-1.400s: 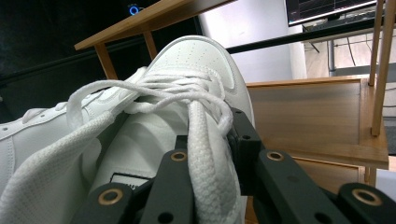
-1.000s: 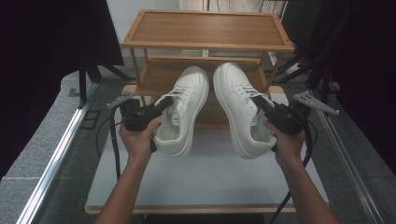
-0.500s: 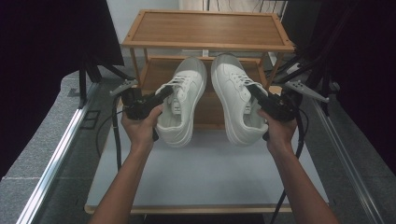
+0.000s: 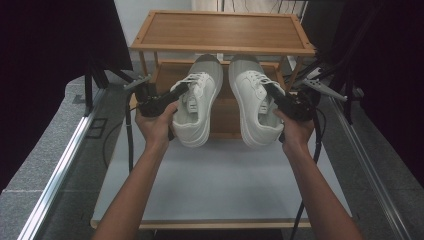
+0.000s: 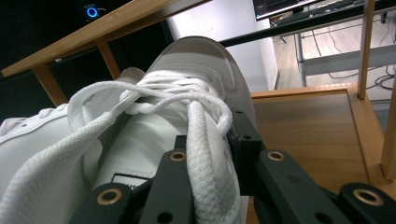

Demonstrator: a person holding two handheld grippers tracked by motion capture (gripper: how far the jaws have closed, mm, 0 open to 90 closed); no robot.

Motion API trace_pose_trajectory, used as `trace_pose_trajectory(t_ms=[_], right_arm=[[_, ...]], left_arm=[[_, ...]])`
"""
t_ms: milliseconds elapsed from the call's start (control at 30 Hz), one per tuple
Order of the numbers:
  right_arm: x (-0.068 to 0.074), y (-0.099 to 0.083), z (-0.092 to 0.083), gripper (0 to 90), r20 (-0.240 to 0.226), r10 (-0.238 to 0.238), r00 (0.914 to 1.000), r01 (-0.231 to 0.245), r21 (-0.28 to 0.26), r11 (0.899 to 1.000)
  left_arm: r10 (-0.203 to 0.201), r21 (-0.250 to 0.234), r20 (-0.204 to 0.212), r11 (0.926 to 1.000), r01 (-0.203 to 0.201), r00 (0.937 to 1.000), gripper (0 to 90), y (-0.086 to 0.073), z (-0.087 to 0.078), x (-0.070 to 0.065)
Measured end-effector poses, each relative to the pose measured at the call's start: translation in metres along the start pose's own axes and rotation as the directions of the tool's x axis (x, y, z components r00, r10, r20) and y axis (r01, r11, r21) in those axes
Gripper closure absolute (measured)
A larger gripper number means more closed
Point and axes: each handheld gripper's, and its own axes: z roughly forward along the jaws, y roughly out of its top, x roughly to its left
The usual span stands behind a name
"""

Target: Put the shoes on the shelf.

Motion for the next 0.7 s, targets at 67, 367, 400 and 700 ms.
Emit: trace_pose_trajectory(t_ms=[67, 367, 400, 700], right_arm=[[0.0, 0.001, 0.003, 81.4, 0.009, 0.0, 1.0, 0.0, 0.0, 1.0], [0.0, 0.006, 0.016, 81.4, 0.032, 0.007, 0.9995, -0.007, 0.007, 1.0], [0.0, 0.006, 0.016, 81.4, 0.032, 0.007, 0.9995, -0.007, 0.007, 1.0], [0.002, 0.01, 0.034, 81.4, 0.066, 0.011, 0.9977, -0.011, 0.013, 1.0]], left_arm=[[-0.004, 0.0, -0.005, 1.0, 0.004, 1.0, 79.4, 0.001, 0.003, 0.0], [-0.001, -0.004, -0.025, 1.0, 0.001, 0.9997, 79.3, 0.009, 0.018, -0.003], [-0.005, -0.007, -0.023, 1.0, 0.005, 0.9997, 79.3, 0.01, 0.019, -0.003], [-0.036, -0.027, -0.048, 0.999, 0.034, 0.9982, 79.3, 0.011, 0.04, -0.002]])
